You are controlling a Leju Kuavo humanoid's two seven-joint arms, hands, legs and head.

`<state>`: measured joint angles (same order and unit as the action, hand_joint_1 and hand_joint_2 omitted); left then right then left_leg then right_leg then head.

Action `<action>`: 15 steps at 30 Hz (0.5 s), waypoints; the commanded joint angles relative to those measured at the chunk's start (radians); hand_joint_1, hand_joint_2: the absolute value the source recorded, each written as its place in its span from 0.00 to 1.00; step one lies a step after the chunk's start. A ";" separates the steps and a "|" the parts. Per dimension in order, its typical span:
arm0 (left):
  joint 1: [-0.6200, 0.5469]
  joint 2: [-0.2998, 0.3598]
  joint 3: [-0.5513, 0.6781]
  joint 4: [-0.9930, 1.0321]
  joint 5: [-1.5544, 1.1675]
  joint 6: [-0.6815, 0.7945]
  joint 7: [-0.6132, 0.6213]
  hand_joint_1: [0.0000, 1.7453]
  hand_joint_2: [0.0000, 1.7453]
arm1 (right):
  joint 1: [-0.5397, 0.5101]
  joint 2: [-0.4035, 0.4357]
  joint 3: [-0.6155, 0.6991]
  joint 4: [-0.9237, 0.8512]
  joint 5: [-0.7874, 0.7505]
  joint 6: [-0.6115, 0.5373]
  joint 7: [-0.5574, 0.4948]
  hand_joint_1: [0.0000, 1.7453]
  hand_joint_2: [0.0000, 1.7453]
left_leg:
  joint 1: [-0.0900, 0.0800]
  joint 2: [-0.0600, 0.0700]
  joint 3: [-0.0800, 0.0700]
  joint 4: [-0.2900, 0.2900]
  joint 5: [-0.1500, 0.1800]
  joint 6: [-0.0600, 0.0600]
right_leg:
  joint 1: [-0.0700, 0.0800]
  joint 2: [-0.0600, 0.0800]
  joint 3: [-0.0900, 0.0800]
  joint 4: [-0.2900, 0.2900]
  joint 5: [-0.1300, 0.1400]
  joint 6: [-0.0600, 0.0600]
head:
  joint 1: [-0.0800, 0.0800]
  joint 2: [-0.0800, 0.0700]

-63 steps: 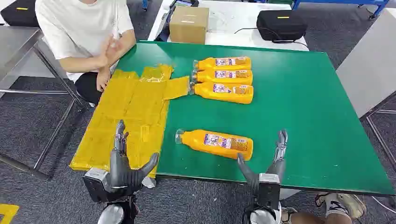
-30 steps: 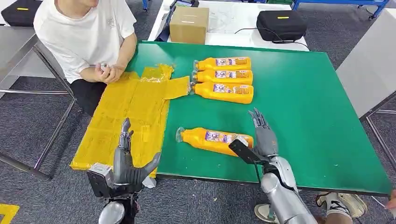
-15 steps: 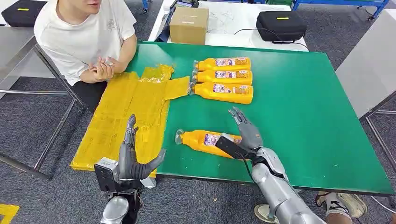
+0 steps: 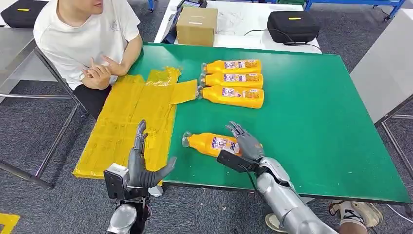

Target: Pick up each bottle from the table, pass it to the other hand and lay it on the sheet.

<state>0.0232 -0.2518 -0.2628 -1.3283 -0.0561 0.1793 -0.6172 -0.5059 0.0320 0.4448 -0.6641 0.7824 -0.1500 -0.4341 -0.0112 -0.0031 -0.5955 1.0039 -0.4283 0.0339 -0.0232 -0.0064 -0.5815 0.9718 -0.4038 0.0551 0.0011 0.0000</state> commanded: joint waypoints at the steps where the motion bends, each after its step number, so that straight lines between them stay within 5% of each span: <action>1: -0.014 0.020 0.012 0.013 -0.019 0.035 0.012 0.00 1.00 | -0.091 0.011 0.165 0.090 0.075 -0.034 0.166 0.00 1.00 | 0.001 0.002 0.001 0.000 -0.001 -0.002 | 0.001 0.003 0.000 0.000 0.000 -0.002 | 0.000 0.000; 7: 0.010 0.023 0.027 -0.021 -0.026 0.045 0.017 0.00 1.00 | -0.104 -0.023 0.224 0.076 0.173 -0.081 0.263 0.00 1.00 | 0.002 0.001 0.001 0.001 0.000 -0.003 | 0.001 0.001 0.001 0.001 -0.001 -0.002 | 0.000 0.000; 15: 0.036 0.015 0.056 -0.040 -0.039 0.064 0.024 0.00 1.00 | -0.145 -0.034 0.312 0.132 0.280 0.042 0.424 0.00 1.00 | 0.002 0.001 0.001 0.000 -0.001 -0.004 | 0.002 0.001 0.001 0.000 -0.001 -0.003 | 0.000 0.000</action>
<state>0.0526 -0.2514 -0.2426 -1.3649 -0.0870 0.2327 -0.6016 -0.5604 0.0255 0.5960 -0.6447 0.9628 -0.1750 -0.1236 -0.0112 -0.0037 -0.5969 1.0039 -0.4273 0.0330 -0.0234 -0.0067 -0.5820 0.9720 -0.4037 0.0551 0.0008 0.0000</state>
